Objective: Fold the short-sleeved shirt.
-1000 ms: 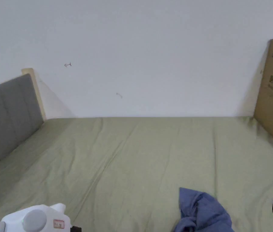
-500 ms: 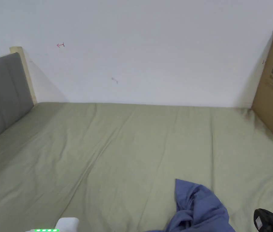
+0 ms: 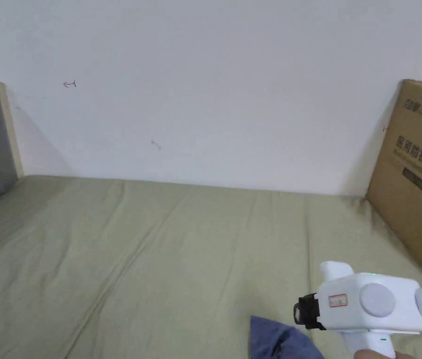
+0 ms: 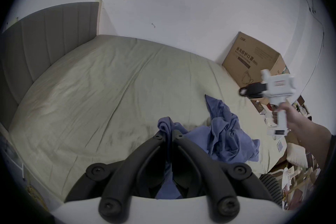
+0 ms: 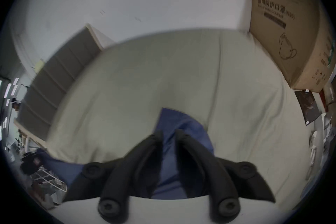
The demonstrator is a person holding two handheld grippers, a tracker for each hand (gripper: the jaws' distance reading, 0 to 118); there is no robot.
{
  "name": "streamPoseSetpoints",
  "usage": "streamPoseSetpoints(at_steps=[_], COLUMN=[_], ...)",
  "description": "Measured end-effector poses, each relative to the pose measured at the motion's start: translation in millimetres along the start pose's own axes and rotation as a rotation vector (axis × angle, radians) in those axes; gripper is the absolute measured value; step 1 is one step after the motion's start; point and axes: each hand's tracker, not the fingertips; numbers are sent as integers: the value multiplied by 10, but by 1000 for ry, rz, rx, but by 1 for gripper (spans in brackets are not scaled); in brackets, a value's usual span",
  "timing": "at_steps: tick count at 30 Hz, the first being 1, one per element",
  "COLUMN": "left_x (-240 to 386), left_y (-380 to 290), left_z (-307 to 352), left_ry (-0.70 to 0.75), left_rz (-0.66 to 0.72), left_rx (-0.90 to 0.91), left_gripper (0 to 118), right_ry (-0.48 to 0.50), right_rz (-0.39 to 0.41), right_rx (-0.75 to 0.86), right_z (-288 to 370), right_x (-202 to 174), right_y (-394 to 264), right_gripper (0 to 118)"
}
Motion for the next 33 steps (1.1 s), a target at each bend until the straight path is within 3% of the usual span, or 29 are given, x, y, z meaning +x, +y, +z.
streamPoseSetpoints(at_steps=[1,2,3,4,6,9,10,11,14,16,20,25,33], left_x=[-23,-42,-54,-63,-104,-41,-56,-153,-210,-175,-171,-64,331], left_y=[-1,2,-2,-6,-12,-12,-26,-42,-79,-81,-31,278,1102], left_z=[16,21,6,1,-19,-63,-78,-112,-118,-82,4,240,643], left_ry=[-10,-12,-9,-2,9,6,9,8,8,-2,-6,-9,-88], left_rz=[9,9,9,8,10,21,22,24,60,83,100,19,-52], left_rx=[3,1,-1,-5,-15,-28,-29,-34,-40,-39,-26,81,262], left_gripper=[4,4,4,4,4,4,4,4,4,4,4,4,4], right_ry=[-18,-18,-23,-16,-38,-44,-59,-71,-38,33,61,139,117], right_rz=[-3,-9,-35,-76,-136,-130,-96,-62,32,36,65,-42,-40], right_rx=[-51,-107,-166,-192,-247,-303,-339,-368,-345,-306,-122,119,412], right_z=[-190,-352,-519,-638,-831,-1047,-1099,-1122,-1020,-826,-187,1062,2793], right_x=[25,56,92,101,147,198,185,166,136,120,138,368,540], right_y=[76,128,155,134,120,41,9,-19,-88,-139,-146,-142,-113], right_gripper=[41,85,107,113,113,113,110,95,7,6,5,5,5])
